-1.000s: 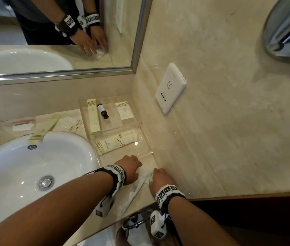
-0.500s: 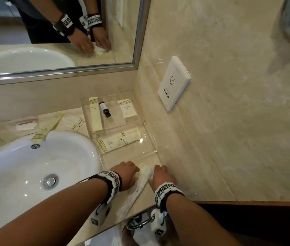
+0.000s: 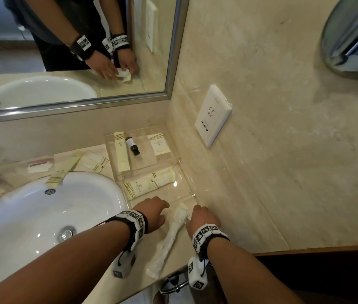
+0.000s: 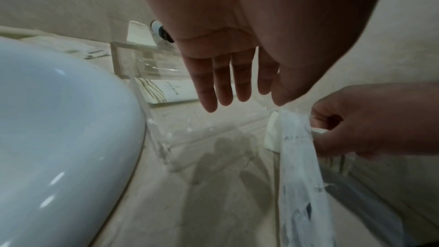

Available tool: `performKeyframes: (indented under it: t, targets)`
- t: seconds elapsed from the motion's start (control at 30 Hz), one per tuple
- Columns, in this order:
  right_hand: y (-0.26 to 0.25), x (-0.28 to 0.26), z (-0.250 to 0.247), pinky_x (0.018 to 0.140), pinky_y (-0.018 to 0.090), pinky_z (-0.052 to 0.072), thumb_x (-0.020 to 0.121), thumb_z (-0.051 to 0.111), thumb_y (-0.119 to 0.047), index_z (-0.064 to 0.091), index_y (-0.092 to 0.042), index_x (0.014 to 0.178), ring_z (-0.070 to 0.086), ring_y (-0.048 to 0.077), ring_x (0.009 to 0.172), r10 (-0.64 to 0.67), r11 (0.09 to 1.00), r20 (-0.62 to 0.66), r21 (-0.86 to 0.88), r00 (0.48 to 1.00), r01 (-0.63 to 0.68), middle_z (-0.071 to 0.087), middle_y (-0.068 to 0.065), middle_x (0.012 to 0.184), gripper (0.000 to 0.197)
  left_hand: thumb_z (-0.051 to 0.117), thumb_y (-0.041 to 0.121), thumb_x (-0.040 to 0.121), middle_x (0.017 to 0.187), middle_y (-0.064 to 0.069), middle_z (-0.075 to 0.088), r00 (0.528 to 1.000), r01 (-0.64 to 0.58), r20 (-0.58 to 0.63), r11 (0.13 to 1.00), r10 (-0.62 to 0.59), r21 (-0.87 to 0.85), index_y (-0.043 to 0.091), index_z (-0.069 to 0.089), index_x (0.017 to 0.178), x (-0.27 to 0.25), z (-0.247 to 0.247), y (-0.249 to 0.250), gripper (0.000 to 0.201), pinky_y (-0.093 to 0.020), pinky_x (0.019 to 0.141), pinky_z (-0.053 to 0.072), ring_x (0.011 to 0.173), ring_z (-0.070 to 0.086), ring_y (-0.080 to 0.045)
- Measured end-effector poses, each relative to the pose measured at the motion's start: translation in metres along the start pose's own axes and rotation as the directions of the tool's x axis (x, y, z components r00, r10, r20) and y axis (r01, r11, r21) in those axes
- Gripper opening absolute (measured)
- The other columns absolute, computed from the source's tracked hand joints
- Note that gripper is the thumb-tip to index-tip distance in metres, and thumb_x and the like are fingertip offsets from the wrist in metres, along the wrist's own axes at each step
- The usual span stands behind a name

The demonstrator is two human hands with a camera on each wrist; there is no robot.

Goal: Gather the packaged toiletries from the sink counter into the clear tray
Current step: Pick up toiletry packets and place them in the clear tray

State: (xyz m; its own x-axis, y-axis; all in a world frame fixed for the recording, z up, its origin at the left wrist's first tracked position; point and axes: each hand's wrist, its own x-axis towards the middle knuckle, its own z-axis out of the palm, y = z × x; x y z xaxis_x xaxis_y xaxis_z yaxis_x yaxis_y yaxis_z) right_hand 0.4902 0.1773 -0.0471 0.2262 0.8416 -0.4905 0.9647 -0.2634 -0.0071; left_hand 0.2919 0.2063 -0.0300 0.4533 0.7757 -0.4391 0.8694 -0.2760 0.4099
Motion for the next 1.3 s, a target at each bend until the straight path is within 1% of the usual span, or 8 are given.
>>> performKeyframes:
  t: [0.2,0.43,0.6,0.7,0.8,0.97,1.07,1.3]
  targets:
    - [-0.008,-0.007,-0.039,0.076,0.035,0.054,0.092,0.055,-0.017,0.040,-0.020,0.136,0.067,0.025,0.097,-0.033,0.999,-0.106,0.034,0.994,0.037,0.066,0.004,0.106,0.047,0.050,0.033,0.095,0.145,-0.003,0.045,0.998,0.009,-0.068,0.999,-0.012,-0.043,0.025,0.041,0.144,-0.006,-0.024,-0.006,0.051,-0.037,0.105,0.042,0.129,0.049,-0.024]
    - [-0.043,-0.038,-0.066,0.087,0.032,0.049,0.098,0.051,-0.027,0.044,-0.037,0.137,0.066,0.022,0.103,-0.100,0.959,-0.264,0.233,0.959,0.164,0.068,-0.004,0.114,0.041,0.057,0.039,0.092,0.148,-0.004,0.041,0.982,-0.035,-0.190,0.995,0.016,-0.097,0.027,0.034,0.148,-0.024,-0.048,-0.020,0.062,-0.037,0.105,0.042,0.129,0.049,-0.024]
    - [-0.099,-0.053,-0.073,0.082,0.039,0.060,0.090,0.059,-0.013,0.059,-0.029,0.129,0.069,0.020,0.088,-0.049,0.588,-0.169,0.792,0.984,0.165,0.061,0.003,0.112,0.042,0.064,0.059,0.076,0.153,0.002,0.033,0.970,-0.127,-0.216,0.990,0.111,-0.061,0.034,0.022,0.151,-0.048,-0.052,-0.039,0.089,-0.041,0.109,0.039,0.135,0.038,-0.025]
    - [-0.126,-0.062,-0.080,0.055,0.027,0.054,0.090,0.055,-0.003,0.065,-0.018,0.119,0.070,0.018,0.065,-0.058,0.433,-0.120,0.891,0.991,0.133,0.068,0.002,0.101,0.035,0.056,0.038,0.090,0.150,0.003,0.038,0.943,-0.162,-0.296,0.987,0.149,-0.017,0.030,0.028,0.150,-0.063,-0.056,-0.048,0.067,-0.039,0.106,0.041,0.131,0.040,-0.023]
    - [-0.140,-0.067,-0.086,0.052,0.025,0.049,0.089,0.055,-0.004,0.070,-0.016,0.110,0.068,0.015,0.059,-0.069,0.397,-0.073,0.913,0.995,0.094,0.072,0.005,0.088,0.028,0.044,0.018,0.094,0.131,-0.001,0.057,0.923,-0.147,-0.359,0.989,0.138,0.005,0.025,0.046,0.137,-0.073,-0.067,-0.057,0.044,-0.039,0.095,0.048,0.117,0.053,-0.025]
    - [-0.147,-0.042,-0.099,0.077,0.035,0.056,0.089,0.058,-0.029,0.073,-0.019,0.098,0.071,0.019,0.080,-0.147,0.682,-0.193,0.691,0.970,0.240,0.074,-0.001,0.088,0.020,0.038,0.020,0.099,0.124,-0.006,0.065,0.927,-0.015,-0.376,0.999,0.001,-0.035,0.020,0.054,0.131,-0.079,-0.091,-0.065,0.036,-0.038,0.094,0.050,0.112,0.061,-0.027]
    - [-0.142,-0.013,-0.109,0.093,0.034,0.052,0.092,0.055,-0.034,0.071,-0.021,0.113,0.065,0.022,0.105,-0.244,0.874,-0.214,0.373,0.946,0.310,0.066,0.000,0.120,0.029,0.039,0.028,0.101,0.120,-0.003,0.068,0.904,0.070,-0.409,0.987,-0.123,-0.142,0.026,0.052,0.133,-0.077,-0.102,-0.072,0.035,-0.034,0.090,0.051,0.107,0.063,-0.024]
    - [-0.145,0.074,-0.120,0.111,0.040,0.041,0.090,0.059,-0.031,0.046,-0.026,0.146,0.033,0.020,0.142,-0.392,0.920,-0.143,-0.040,0.909,0.391,0.025,-0.004,0.161,0.058,0.034,0.035,0.102,0.096,0.000,0.070,0.889,0.175,-0.378,0.954,-0.260,-0.244,0.026,0.053,0.118,-0.065,-0.114,-0.087,0.027,-0.036,0.076,0.053,0.082,0.064,-0.022]
